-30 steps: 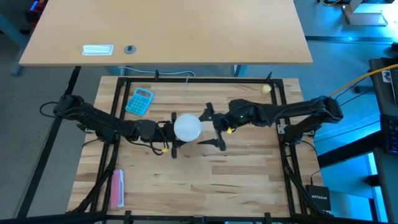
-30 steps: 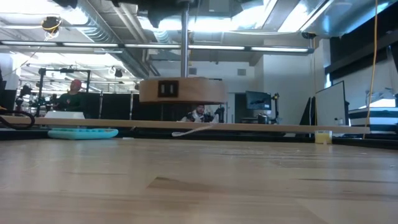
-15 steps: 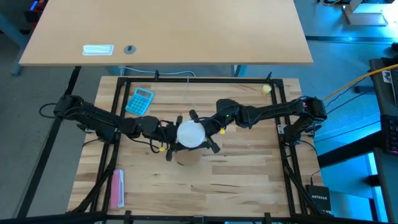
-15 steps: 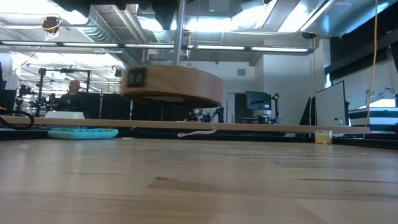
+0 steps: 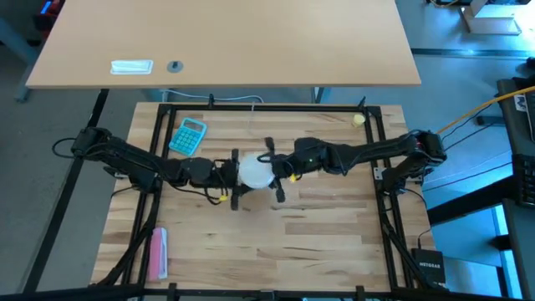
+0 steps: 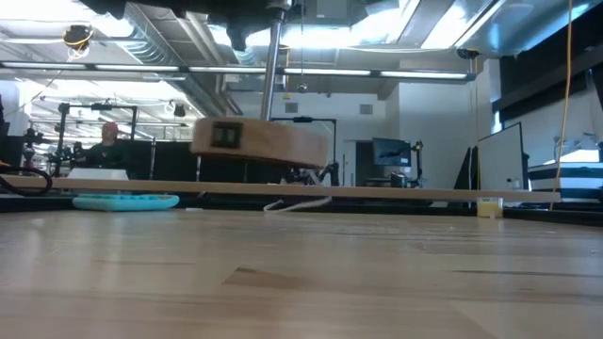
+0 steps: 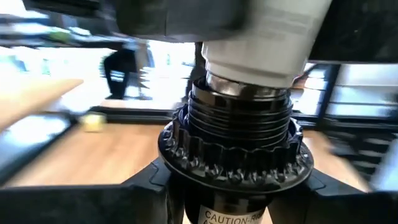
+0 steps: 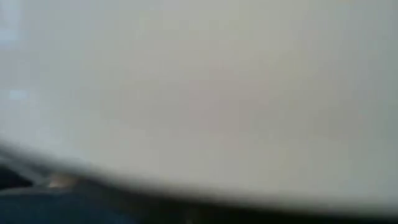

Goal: Screw lightbulb
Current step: Insert the light bulb into the lamp

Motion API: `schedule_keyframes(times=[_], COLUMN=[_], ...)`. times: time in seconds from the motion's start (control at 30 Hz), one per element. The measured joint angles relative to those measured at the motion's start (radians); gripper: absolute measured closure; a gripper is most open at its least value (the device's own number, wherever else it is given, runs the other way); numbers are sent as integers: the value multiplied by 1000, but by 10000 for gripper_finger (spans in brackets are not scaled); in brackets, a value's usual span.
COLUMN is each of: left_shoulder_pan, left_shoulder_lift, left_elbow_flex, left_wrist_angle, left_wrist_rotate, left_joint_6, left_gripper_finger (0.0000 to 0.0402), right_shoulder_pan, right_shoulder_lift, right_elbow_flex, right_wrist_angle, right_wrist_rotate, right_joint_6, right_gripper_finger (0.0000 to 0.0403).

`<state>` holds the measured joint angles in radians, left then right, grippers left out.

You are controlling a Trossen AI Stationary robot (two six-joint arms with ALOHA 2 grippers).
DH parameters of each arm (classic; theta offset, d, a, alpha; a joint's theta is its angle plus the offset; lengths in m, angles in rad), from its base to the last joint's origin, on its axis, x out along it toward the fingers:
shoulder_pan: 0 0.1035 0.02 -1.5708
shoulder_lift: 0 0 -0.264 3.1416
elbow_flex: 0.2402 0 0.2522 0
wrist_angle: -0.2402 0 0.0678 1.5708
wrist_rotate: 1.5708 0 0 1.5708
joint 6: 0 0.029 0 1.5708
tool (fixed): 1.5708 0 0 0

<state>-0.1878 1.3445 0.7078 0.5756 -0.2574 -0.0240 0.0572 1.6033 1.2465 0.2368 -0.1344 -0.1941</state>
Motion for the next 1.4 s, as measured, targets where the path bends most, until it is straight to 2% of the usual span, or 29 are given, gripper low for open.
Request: schedule_keyframes(times=[0.1, 0.2, 0.27, 0.4, 0.63, 0.67, 0.83, 0.9, 1.0, 1.1, 1.2, 1.33, 1.4], left_shoulder_pan=[-25, -44, -58, -82, -92, -93, -96, -95, -94, -94, -76, -27, -3], left_shoulder_lift=[0, 9, 16, 38, 34, 34, 32, 27, 16, -2, -19, -19, -15], left_elbow_flex=[0, 0, 0, 2, 1, 1, 2, 2, 2, 2, 2, 2, 2], left_wrist_angle=[1, 1, 1, 22, 13, 15, 18, 12, 15, 12, 12, 15, 15], left_wrist_rotate=[-159, -274, -323, -417, -420, -413, -385, -377, -355, -318, -152, 158, 255], left_joint_6=[39, 60, 69, 80, 113, 114, 107, 105, 95, 93, 88, 31, -5], left_gripper_finger=[252, 252, 252, 252, 252, 252, 252, 252, 252, 252, 252, 252, 252], right_shoulder_pan=[31, 58, 68, 77, 73, 73, 71, 72, 72, 70, 50, 21, 11], right_shoulder_lift=[7, 29, 44, 58, 52, 47, -39, -86, -141, -167, -164, -120, -86], right_elbow_flex=[0, 2, 1, -1, -2, -2, -5, -2, -2, -3, -5, -33, -33], right_wrist_angle=[6, 23, 56, 95, 72, 64, -90, -166, -299, -385, -362, -150, -42], right_wrist_rotate=[223, 411, 480, 531, 431, 408, 317, 308, 263, 143, -24, -134, -202], right_joint_6=[18, 53, 73, 98, 58, 44, 28, 27, 10, 2, 2, 2, 4], right_gripper_finger=[260, 260, 260, 260, 259, 248, 103, 59, 25, 18, 27, 50, 59])
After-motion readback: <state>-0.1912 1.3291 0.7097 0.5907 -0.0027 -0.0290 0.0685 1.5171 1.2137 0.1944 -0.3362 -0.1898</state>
